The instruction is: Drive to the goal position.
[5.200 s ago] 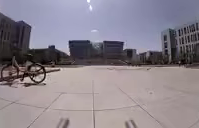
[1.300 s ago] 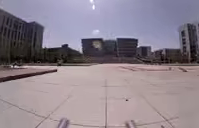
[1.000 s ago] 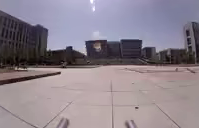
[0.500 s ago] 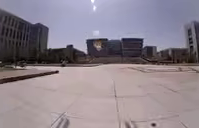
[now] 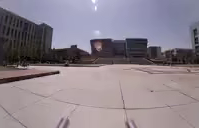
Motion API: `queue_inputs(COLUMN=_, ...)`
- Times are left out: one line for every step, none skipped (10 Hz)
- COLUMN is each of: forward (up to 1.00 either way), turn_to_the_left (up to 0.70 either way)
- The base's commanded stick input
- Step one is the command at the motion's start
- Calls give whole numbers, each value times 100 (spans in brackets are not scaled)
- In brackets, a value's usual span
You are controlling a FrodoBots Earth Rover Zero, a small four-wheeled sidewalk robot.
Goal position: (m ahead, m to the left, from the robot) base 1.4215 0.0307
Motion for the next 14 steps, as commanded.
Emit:
queue_inputs(forward=100, turn_to_the_left=0)
queue_inputs(forward=100, turn_to_the_left=0)
queue_inputs(forward=100, turn_to_the_left=0)
queue_inputs(forward=100, turn_to_the_left=0)
queue_inputs(forward=100, turn_to_the_left=0)
queue_inputs(forward=100, turn_to_the_left=0)
queue_inputs(forward=100, turn_to_the_left=0)
queue_inputs(forward=100, turn_to_the_left=0)
queue_inputs(forward=100, turn_to_the_left=0)
queue_inputs(forward=100, turn_to_the_left=0)
queue_inputs(forward=100, turn_to_the_left=0)
queue_inputs(forward=100, turn_to_the_left=0)
queue_inputs(forward=100, turn_to_the_left=0)
queue_inputs(forward=100, turn_to_the_left=0)
